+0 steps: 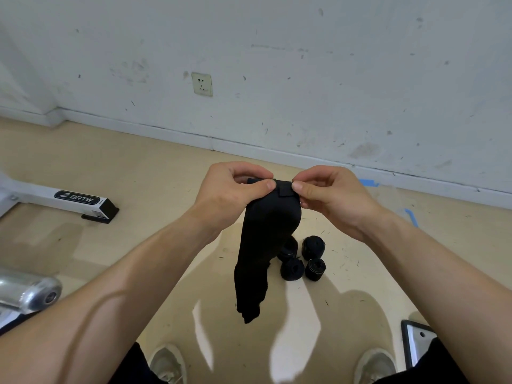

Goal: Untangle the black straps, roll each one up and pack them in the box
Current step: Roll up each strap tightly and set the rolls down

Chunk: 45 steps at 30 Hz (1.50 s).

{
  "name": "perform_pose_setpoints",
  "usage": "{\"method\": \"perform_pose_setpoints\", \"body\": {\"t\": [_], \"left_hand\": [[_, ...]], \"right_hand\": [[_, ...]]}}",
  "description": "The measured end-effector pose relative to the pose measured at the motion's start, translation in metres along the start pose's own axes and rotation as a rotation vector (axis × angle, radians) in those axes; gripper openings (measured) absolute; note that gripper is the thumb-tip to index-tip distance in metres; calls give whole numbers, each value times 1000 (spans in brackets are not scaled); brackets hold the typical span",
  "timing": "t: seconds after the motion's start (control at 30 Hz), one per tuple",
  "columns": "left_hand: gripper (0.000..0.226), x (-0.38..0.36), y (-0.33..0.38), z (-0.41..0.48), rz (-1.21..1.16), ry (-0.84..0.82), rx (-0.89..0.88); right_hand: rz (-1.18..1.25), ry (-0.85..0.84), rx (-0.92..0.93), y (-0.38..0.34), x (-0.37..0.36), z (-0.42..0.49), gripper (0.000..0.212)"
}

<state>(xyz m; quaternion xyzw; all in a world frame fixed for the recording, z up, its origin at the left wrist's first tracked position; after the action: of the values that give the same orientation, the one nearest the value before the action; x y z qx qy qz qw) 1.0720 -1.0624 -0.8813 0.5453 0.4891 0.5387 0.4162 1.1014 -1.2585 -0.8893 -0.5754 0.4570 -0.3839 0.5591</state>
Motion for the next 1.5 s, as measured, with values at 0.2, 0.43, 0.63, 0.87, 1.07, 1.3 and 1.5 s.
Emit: {"method": "perform_pose_setpoints", "body": {"t": [0.2, 0.43, 0.63, 0.87, 1.07, 1.3, 1.5], "left_hand": [[10, -3, -1, -4, -82, -71, 46], [11, -6, -3, -5, -110, -85, 59], [10, -9, -4, -7, -50, -78, -13], [10, -9, -2, -10, -40, -103, -6], [17, -13, -10, -11, -261, -172, 228], [13, -15, -9, -14, -451, -237, 350], [13, -17, 0, -14, -440, -188, 246]], "right_hand": [[-137, 17, 41, 6, -2, 1, 13], [-50, 8, 33, 12, -12, -1, 10], [-160, 38, 105, 10, -8, -1, 27], [-256, 44, 141, 8, -9, -4, 16], [-419, -26, 242, 2, -12, -5, 5], [-336, -74, 229, -4, -10, -7, 16], [2, -107, 107, 1, -13, -7, 23]]}}
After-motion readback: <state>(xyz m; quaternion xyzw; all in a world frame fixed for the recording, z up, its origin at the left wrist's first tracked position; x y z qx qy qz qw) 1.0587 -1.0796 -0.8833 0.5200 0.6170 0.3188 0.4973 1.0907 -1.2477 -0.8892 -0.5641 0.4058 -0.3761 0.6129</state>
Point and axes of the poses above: each hand's wrist, its own z-axis towards the middle knuckle, its own x-axis out of the back of the hand, y = z × x, the point moved 3 cm from there along z, towards the middle knuckle, and after that the axes turned 3 degrees about x, right-handed, at the moved point
